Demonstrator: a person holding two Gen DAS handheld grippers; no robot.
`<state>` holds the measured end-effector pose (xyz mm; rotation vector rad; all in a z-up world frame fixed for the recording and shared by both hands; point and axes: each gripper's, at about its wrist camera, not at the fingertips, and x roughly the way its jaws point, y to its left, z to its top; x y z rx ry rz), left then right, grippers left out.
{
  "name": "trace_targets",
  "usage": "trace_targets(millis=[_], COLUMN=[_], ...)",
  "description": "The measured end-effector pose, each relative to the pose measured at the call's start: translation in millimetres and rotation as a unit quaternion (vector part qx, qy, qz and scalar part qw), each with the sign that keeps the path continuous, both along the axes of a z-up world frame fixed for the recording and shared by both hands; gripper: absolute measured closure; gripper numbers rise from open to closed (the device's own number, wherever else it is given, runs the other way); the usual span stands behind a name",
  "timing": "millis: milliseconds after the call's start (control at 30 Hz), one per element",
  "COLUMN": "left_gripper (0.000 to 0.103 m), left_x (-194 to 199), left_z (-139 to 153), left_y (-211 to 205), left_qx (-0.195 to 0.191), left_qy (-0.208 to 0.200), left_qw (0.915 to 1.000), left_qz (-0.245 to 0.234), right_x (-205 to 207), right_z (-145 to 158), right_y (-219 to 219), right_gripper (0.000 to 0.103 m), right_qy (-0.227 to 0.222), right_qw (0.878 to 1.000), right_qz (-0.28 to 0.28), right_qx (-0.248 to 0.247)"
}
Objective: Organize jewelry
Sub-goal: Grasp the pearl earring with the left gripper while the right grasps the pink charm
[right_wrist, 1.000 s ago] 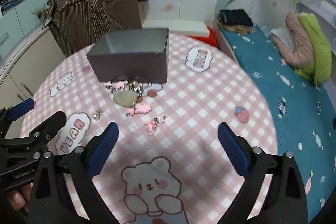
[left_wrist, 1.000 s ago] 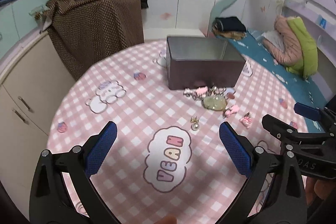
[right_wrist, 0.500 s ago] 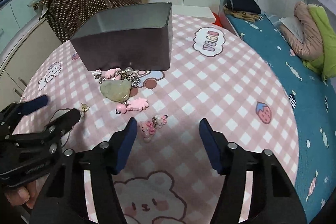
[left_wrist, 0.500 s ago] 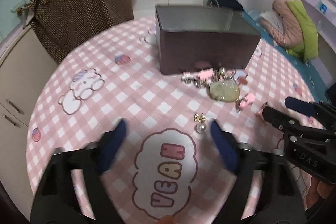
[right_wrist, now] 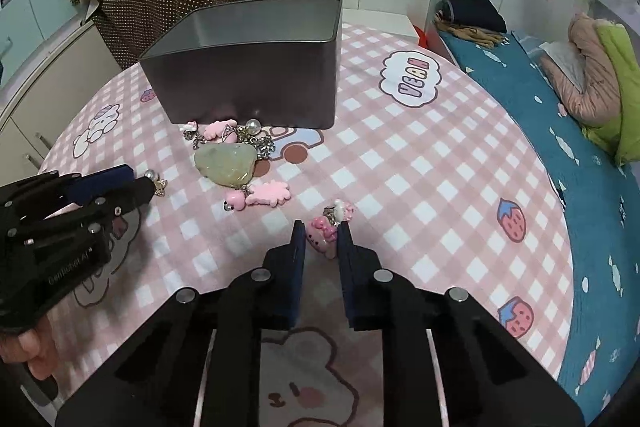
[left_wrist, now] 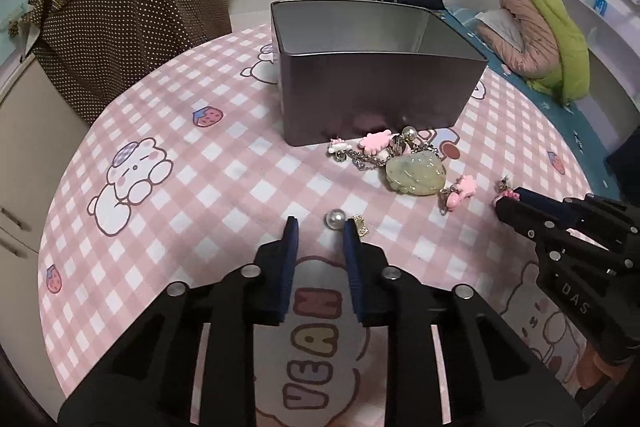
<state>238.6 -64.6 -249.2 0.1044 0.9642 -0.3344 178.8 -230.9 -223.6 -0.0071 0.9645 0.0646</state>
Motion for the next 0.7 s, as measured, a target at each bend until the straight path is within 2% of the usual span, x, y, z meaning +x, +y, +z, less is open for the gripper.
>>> trace_targets(millis=[100,267,300,367,400,533,600,700], left_gripper=[0.09,0.087,0.081,0.04,0.036,0.036,0.043,0.065], left_x=[2.0,1.3,0.8,0.2,-0.5,4.0,7.9,7.2], left_z=[1.0,2.9,2.7,4.4,5.5,4.5,-1.1,-0.8], left_y=[3.6,6.0,5.0,3.0,2.9,0.4,-0.2,-1.1], left_qx=[-0.009,-0.015,-0.011,-0.001,0.0,-0.009,-0.008,-0.009], left_qy=[0.005,0.002,0.0,-0.015,-0.022,-0.02,-0.01,-0.016], left_qw=[0.9999,0.9999,0.9999,0.9998,0.9996,0.9996,0.9997,0.9997], left_qz=[0.001,0.004,0.005,0.014,0.017,0.018,0.022,0.016], right_x=[-1.8,-4.2,-4.3,-3.7,-4.2,-5.3,-5.7,-6.5], right_z=[0.4,1.2,1.2,1.1,1.1,0.1,0.2,1.5], right_y=[-1.5,-2.7,-2.7,-2.0,-2.4,-3.1,-3.2,-5.5], right_gripper=[0.088,0.088,0.088,0.088,0.088,0.088,0.088,0.088], right_qy=[-0.001,0.0,0.0,0.0,0.0,0.001,0.001,0.001], right_qw=[1.0,1.0,1.0,1.0,1.0,1.0,1.0,1.0], right_qz=[0.001,0.003,0.004,0.004,0.004,0.005,0.005,0.004], right_qx=[0.004,0.007,0.008,0.007,0.008,0.007,0.008,0.009])
